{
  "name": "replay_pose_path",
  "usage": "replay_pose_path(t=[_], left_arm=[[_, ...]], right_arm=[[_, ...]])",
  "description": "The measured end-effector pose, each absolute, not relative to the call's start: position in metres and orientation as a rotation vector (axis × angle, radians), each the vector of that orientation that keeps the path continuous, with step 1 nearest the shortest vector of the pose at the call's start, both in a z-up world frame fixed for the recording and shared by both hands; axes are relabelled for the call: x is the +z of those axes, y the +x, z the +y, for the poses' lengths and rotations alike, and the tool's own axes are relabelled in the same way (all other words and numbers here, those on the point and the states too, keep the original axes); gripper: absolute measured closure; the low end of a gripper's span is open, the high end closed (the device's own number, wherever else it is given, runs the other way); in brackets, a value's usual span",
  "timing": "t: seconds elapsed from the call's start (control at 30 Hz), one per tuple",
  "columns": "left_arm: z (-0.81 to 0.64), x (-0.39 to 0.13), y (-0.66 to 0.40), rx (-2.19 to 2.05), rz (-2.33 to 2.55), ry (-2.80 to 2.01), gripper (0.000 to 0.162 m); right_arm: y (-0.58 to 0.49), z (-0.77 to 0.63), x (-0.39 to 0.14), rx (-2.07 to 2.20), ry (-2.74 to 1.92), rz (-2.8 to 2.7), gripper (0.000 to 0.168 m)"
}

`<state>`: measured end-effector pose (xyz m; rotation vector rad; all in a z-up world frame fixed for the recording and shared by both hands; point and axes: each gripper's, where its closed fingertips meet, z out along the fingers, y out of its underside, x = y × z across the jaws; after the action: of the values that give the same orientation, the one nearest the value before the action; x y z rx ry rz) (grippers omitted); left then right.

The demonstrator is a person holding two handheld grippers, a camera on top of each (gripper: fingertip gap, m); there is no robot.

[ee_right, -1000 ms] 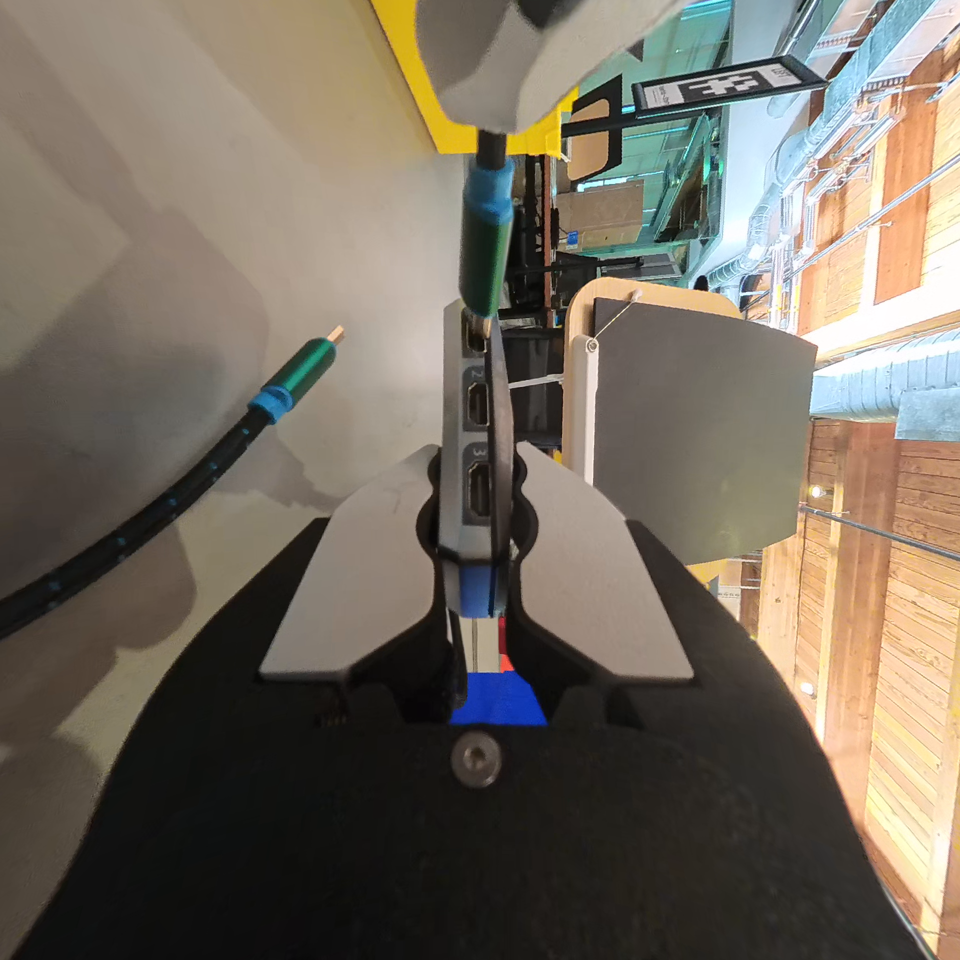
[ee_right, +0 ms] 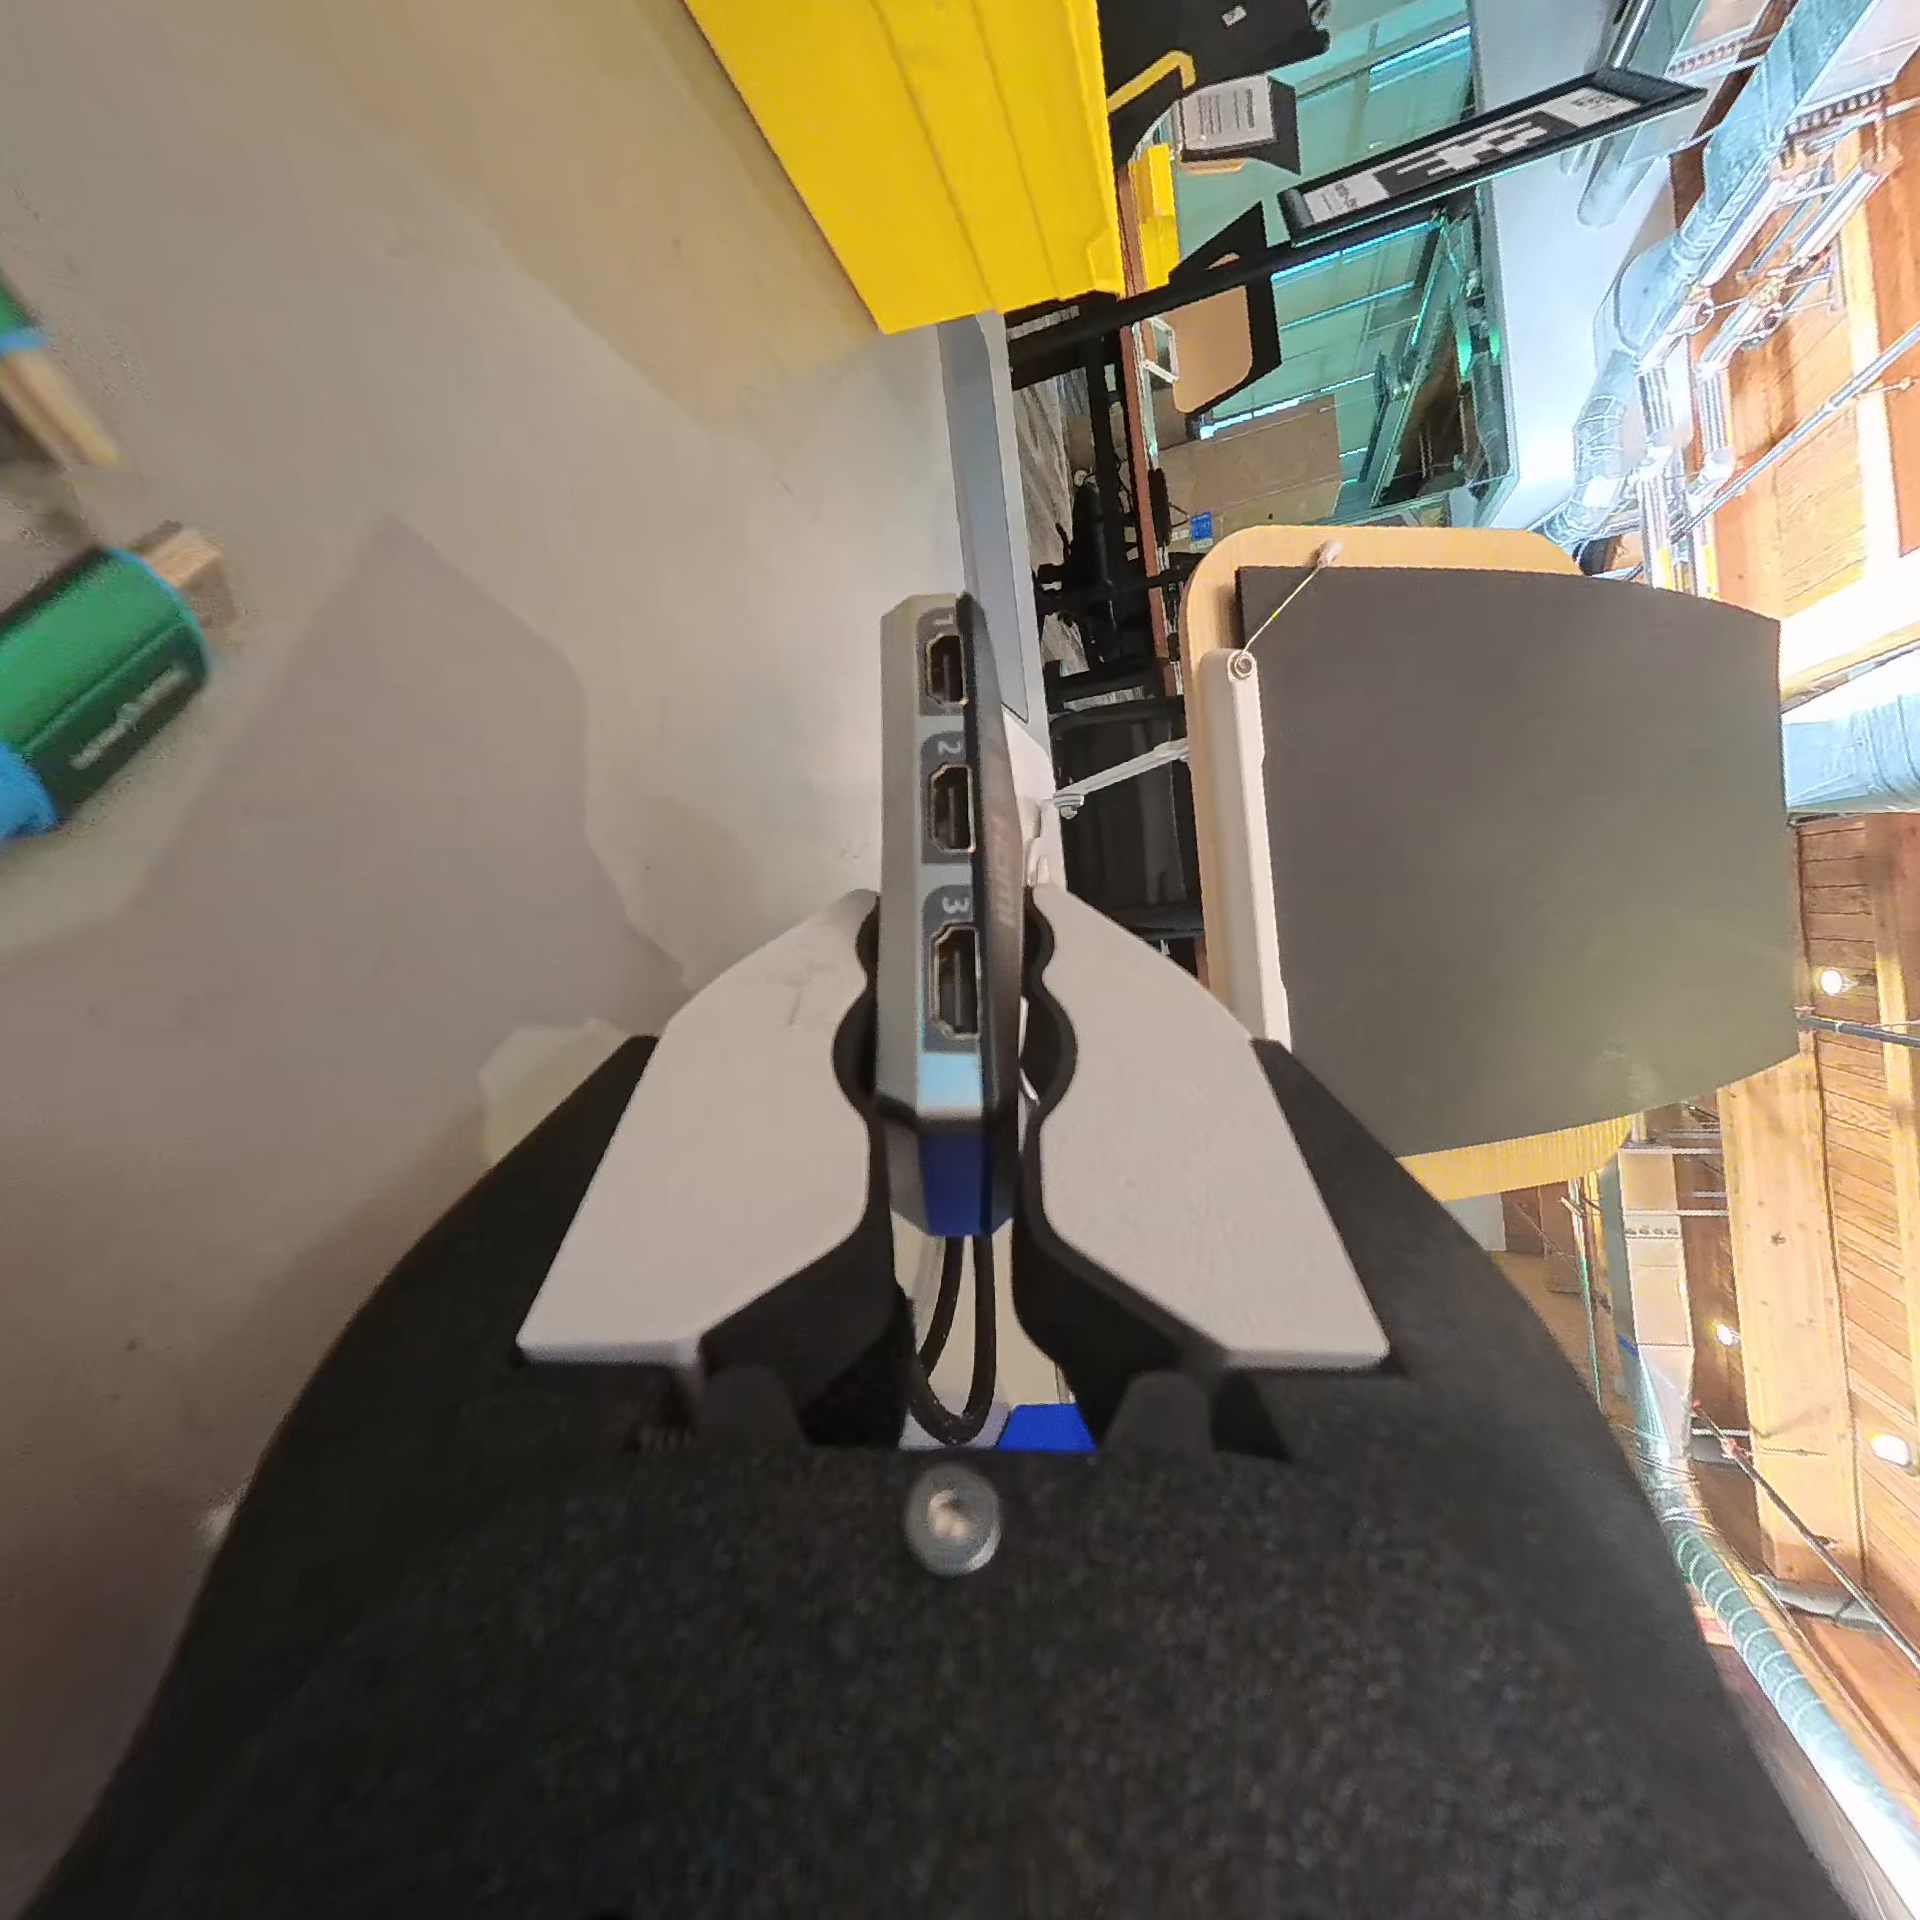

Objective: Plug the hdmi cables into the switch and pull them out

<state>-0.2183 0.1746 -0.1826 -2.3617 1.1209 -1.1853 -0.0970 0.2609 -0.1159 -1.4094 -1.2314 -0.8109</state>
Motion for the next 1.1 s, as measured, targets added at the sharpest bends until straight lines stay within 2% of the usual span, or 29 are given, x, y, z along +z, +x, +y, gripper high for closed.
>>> replay_pose_path(t=[0.03,0.13,0.2,0.37,0.43,0.6,0.87,1.1], left_arm=[[0.173,-0.182,-0.216,-1.259,1.089,-2.376,0.156],[0.171,-0.171,-0.212,-1.487,0.988,-2.35,0.156],[0.18,-0.156,-0.216,-1.483,0.966,-2.282,0.156],[0.214,-0.116,-0.241,-0.563,1.277,-2.018,0.156],[0.214,-0.103,-0.242,-0.356,1.331,-1.947,0.156],[0.207,-0.106,-0.234,-0.127,1.418,-1.864,0.156],[0.205,-0.109,-0.227,-0.193,1.382,-1.899,0.156],[0.208,-0.113,-0.229,0.025,1.434,-1.812,0.156]], right_arm=[[-0.097,0.261,-0.116,-0.81,-1.409,-1.232,0.147],[-0.098,0.26,-0.115,-0.808,-1.403,-1.231,0.146],[-0.099,0.259,-0.112,-0.793,-1.391,-1.222,0.146],[-0.114,0.248,-0.101,-0.817,-1.347,-1.245,0.146],[-0.121,0.244,-0.105,-0.833,-1.394,-1.263,0.146],[-0.131,0.235,-0.103,-0.9,-1.448,-1.282,0.146],[-0.141,0.229,-0.107,-0.927,-1.434,-1.307,0.146],[-0.14,0.23,-0.109,-0.925,-1.438,-1.314,0.147]])
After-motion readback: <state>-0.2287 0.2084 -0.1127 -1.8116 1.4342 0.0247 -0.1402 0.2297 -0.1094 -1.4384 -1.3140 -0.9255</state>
